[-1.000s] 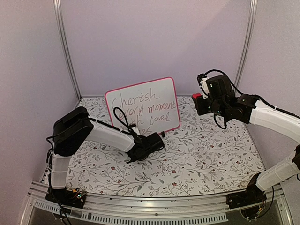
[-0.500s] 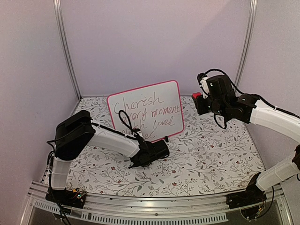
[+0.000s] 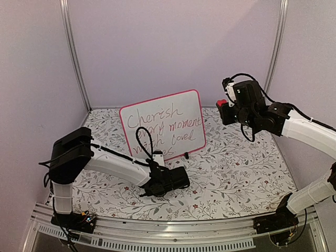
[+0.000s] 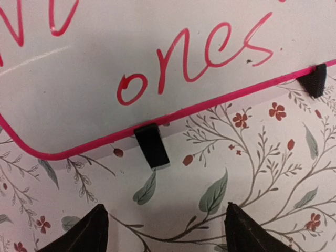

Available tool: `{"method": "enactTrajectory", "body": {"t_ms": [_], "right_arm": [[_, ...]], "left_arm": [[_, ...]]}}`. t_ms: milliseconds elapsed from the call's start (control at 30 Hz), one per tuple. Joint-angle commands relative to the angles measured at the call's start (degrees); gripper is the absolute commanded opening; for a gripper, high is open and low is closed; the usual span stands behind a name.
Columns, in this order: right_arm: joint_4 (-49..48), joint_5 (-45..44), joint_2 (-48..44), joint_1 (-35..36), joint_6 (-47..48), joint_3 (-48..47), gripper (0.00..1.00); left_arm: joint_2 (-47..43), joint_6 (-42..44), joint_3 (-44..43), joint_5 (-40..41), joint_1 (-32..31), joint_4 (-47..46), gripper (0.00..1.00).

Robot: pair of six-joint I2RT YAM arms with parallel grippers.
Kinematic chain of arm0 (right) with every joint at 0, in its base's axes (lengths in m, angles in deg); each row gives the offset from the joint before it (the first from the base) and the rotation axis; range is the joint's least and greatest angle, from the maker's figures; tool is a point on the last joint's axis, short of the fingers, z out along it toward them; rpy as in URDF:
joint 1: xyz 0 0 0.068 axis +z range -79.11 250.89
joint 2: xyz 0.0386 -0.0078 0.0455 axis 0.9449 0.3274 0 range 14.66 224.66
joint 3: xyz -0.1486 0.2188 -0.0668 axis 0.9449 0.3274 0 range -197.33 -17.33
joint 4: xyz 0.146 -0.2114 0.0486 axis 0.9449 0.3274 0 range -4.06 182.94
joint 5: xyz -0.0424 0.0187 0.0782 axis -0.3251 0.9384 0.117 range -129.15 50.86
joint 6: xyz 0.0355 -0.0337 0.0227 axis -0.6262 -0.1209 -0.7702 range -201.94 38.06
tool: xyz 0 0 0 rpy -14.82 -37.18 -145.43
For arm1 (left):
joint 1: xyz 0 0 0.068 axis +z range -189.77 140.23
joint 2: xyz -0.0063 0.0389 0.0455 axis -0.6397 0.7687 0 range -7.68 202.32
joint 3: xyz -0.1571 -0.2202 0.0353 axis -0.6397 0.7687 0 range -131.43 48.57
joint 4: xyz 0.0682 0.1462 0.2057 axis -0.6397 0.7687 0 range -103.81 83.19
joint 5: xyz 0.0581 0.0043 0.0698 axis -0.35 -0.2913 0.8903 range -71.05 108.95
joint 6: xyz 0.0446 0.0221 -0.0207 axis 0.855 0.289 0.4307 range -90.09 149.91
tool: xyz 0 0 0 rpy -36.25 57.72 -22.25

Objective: Erase the whiteboard
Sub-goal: Move the whiteboard to the center of the board, then hold the whiteboard at the center of the board.

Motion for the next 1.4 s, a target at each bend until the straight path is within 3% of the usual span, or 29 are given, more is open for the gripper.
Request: {"method": "enactTrajectory", "body": {"t_ms": [0, 133, 300, 400, 533, 600, 833, 1033, 1367], "right_arm": [[0.29, -0.54, -1.49, -0.42, 0.5, -2.06, 0.26], [0.14, 0.78, -2.09, -0.42, 0.93, -1.96, 0.26], [0.35, 2.8, -2.68, -0.42, 2.18, -1.98, 0.27], [0.15, 4.39, -2.89, -0.42, 2.46, -2.05, 0.27], [-0.13, 6.36, -3.12, -0.45, 3.06, -1.96, 0.27], [-0.01, 7.43, -3.28, -0.42, 3.23, -1.96, 0.27], [-0.43, 9.88, -4.06, -0.44, 3.57, -1.64, 0.29], [-1.32, 12.21, -5.56, -0.42, 4.07, -0.6, 0.3], [-1.26, 12.3, -5.91, -0.42, 4.01, -0.36, 0.3]], "left_arm": [[-8.08, 1.51, 2.4, 1.67, -2.01, 1.37, 0.82], [-17.49, 4.8, 6.0, 1.97, -1.13, 1.74, 0.98], [-32.51, 10.43, 10.72, 2.67, 4.89, 3.73, 1.0], [-45.14, 23.76, 16.04, -1.63, 11.5, -6.13, 1.0], [-62.54, 40.99, 23.21, -16.76, 22.58, -24.52, 1.0], [-65.99, 46.25, 22.85, -22.54, 28.53, -26.14, 1.0], [-54.6, 59.99, 8.33, -40.41, 38.02, -16.09, 1.0], [-47.36, 64.42, 5.47, -65.84, 46.15, -21.97, 1.0], [-36.95, 68.27, -2.37, -86.08, 56.4, -20.18, 0.99]]}}
